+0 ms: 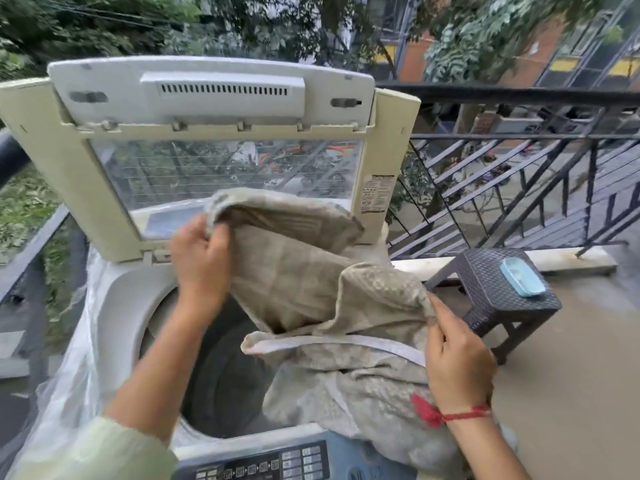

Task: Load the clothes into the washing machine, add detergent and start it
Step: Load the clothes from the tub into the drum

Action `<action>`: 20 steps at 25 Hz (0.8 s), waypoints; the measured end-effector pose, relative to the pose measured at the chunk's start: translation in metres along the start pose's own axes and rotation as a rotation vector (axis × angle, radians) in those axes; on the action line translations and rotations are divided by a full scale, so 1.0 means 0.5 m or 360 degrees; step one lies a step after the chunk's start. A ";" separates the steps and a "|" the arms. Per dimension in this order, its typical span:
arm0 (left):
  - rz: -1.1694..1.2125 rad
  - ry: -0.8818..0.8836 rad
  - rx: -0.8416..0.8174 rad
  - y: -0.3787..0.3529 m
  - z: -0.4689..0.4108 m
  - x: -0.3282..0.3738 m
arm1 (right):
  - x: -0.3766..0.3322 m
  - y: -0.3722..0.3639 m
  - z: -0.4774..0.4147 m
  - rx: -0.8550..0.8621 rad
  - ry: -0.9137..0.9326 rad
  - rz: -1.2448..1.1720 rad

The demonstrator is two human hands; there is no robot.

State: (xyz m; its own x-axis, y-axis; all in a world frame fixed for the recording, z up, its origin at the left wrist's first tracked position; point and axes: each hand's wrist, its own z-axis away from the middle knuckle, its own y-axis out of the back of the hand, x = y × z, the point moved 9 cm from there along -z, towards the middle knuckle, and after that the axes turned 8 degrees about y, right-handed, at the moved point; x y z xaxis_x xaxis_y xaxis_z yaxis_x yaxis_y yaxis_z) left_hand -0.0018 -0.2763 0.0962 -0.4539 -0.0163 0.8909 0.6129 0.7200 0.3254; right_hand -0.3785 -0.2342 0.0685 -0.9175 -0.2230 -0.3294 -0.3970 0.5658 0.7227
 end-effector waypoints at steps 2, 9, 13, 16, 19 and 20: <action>-0.0312 -0.0028 0.0376 0.194 -0.098 -0.043 | -0.058 0.063 -0.020 0.0300 0.0198 -0.0139; -0.2148 -0.0029 -0.1484 -0.096 0.124 -0.300 | -0.303 -0.130 -0.006 -0.0733 0.0605 -0.0232; -0.2114 0.0152 -0.2066 -0.177 0.189 -0.366 | -0.212 -0.234 0.056 -0.1349 0.0485 -0.0034; -0.1549 -0.0130 -0.1457 -0.215 0.129 -0.267 | -0.076 -0.201 0.018 -0.1146 0.0227 -0.0436; -0.0487 -0.0071 -0.1607 -0.269 0.203 -0.168 | 0.135 -0.201 0.015 -0.1146 -0.0322 -0.0561; -0.0307 -0.0049 -0.1729 -0.300 0.254 -0.146 | 0.190 -0.213 0.043 -0.1205 -0.0568 -0.0621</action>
State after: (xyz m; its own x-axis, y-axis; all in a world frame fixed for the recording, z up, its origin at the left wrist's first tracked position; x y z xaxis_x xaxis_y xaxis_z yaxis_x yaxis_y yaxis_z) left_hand -0.1427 -0.2950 -0.0577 -0.6098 -0.0350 0.7918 0.7652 -0.2861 0.5767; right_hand -0.4226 -0.2986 -0.0529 -0.7031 0.0406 -0.7099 -0.7023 -0.1960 0.6844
